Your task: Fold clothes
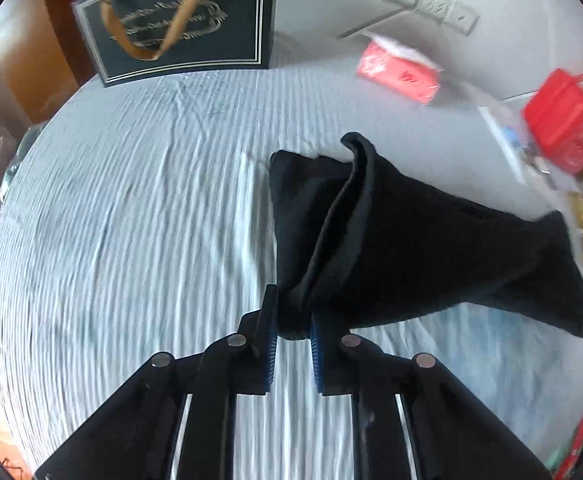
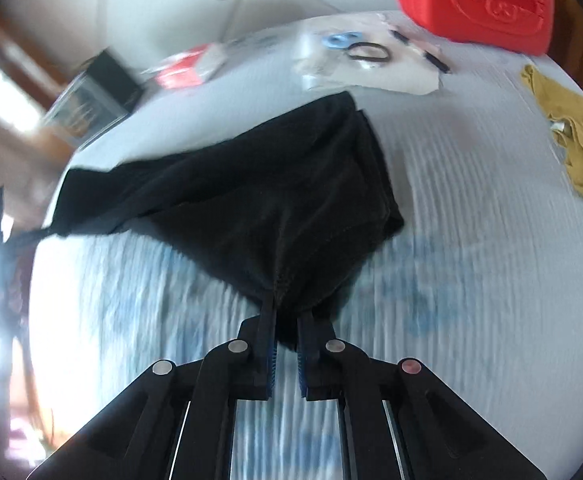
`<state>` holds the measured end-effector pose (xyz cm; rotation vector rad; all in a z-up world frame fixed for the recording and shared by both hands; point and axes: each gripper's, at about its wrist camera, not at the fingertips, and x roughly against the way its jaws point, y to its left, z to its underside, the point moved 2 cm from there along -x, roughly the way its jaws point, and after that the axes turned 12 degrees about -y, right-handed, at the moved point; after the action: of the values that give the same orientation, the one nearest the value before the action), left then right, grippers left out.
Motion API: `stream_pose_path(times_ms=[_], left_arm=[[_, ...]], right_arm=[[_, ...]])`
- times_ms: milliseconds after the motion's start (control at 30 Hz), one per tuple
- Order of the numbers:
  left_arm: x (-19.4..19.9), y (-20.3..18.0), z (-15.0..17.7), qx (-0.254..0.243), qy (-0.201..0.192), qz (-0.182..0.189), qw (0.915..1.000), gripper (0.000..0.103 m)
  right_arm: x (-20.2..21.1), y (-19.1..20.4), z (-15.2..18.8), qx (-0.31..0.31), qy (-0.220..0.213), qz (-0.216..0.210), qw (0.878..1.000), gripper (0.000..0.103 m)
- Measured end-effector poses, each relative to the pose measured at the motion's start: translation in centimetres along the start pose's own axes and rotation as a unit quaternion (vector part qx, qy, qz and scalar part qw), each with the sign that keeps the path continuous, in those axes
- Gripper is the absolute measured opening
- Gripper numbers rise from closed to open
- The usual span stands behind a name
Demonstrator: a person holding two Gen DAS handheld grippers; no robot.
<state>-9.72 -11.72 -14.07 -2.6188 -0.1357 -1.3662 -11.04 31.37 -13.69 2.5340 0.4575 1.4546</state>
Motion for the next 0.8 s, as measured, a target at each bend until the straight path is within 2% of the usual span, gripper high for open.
stream_pose_path(times_ms=[67, 133, 200, 233, 267, 333, 367, 400, 433, 467, 600, 800], left_arm=[[1.7, 0.2, 2.5, -0.009, 0.019, 0.007, 0.9998, 0.014], [2.2, 0.2, 5.5, -0.016, 0.059, 0.011, 0.998, 0.016], [1.9, 0.4, 7.7, -0.018, 0.099, 0.011, 0.9949, 0.025], [2.0, 0.6, 8.2, -0.022, 0.106, 0.0, 0.9941, 0.025], [2.2, 0.8, 8.3, -0.024, 0.106, -0.007, 0.994, 0.026], [2.9, 1.0, 7.3, -0.019, 0.086, -0.012, 0.996, 0.033], [3.3, 1.0, 6.4, -0.016, 0.073, -0.011, 0.9972, 0.044], [3.6, 0.9, 5.4, -0.016, 0.057, -0.011, 0.9982, 0.06], [3.5, 0.6, 4.4, -0.018, 0.045, -0.01, 0.9988, 0.067], [3.1, 0.3, 3.6, -0.017, 0.04, -0.006, 0.999, 0.074], [0.9, -0.7, 1.3, -0.013, 0.038, 0.004, 0.9992, 0.074], [-3.0, -1.5, 3.3, -0.035, 0.072, -0.025, 0.9965, 0.074]], right_arm=[[0.9, -0.3, 2.3, -0.003, 0.038, -0.018, 0.999, 0.01], [0.5, -0.8, 5.2, -0.003, 0.093, -0.012, 0.996, 0.022], [-0.2, -1.3, 7.3, 0.001, 0.129, 0.007, 0.992, 0.026], [-0.2, -1.9, 7.9, -0.007, 0.135, 0.018, 0.991, 0.026], [-0.1, -2.2, 7.8, -0.015, 0.131, 0.021, 0.991, 0.026], [1.1, -2.7, 6.4, -0.03, 0.094, 0.027, 0.995, 0.031], [1.6, -2.9, 5.7, -0.036, 0.075, 0.03, 0.996, 0.032], [2.0, -2.9, 4.5, -0.037, 0.053, 0.033, 0.997, 0.038], [2.4, -2.9, 3.2, -0.037, 0.032, 0.036, 0.998, 0.045], [2.5, -2.8, 1.9, -0.036, 0.013, 0.038, 0.999, 0.047], [1.1, -2.8, -2.5, -0.043, -0.026, 0.041, 0.998, 0.049], [-2.5, -3.8, -5.1, -0.042, -0.027, 0.057, 0.997, 0.055]])
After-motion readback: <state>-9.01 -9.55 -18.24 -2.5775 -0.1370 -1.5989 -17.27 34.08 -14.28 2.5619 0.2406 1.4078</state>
